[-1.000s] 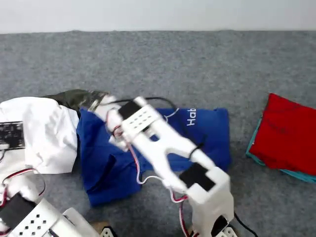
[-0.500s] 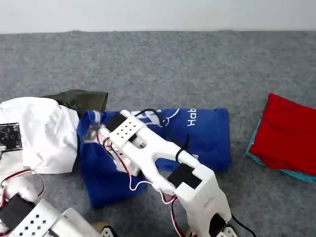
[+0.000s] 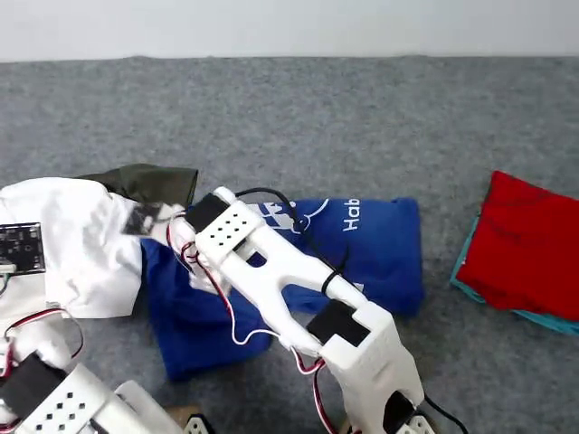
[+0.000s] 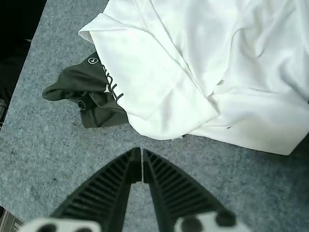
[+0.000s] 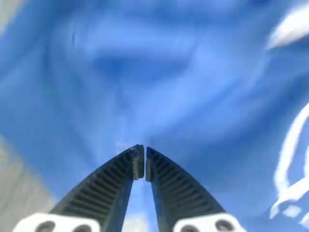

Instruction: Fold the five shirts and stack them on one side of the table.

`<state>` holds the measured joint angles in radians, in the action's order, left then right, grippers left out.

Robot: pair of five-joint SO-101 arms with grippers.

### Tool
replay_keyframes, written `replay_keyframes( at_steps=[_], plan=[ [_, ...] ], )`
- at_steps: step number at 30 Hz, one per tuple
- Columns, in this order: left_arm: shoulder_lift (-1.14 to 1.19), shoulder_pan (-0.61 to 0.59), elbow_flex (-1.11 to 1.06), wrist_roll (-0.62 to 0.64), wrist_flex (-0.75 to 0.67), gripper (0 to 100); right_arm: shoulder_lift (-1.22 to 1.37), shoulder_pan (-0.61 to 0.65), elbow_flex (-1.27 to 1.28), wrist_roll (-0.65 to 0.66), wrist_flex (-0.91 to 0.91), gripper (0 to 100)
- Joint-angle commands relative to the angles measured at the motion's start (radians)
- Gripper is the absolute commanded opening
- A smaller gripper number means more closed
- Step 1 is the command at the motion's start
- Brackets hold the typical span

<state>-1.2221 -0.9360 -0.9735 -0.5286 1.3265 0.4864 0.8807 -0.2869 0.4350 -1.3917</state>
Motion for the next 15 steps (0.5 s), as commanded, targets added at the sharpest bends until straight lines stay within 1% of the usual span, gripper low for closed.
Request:
replay_keyframes(
  at_steps=[1,7,9,12,15],
  plan=[
    [0.003,0.000,0.039,0.006,-0.014,1,-0.016,-0.010,-0.052,-0.006,0.223,0.9],
    [0.003,0.000,0.041,0.006,0.002,1,0.145,-0.008,-0.077,-0.011,0.625,0.9],
    [0.003,0.000,0.039,0.006,0.008,1,0.217,-0.001,-0.130,-0.011,0.705,0.9],
    [0.003,0.000,0.039,0.006,0.008,1,0.331,0.012,-0.262,-0.011,0.670,0.9],
    [0.003,0.000,0.039,0.006,0.006,1,0.389,0.007,-0.420,-0.011,0.521,0.9]
  ],
)
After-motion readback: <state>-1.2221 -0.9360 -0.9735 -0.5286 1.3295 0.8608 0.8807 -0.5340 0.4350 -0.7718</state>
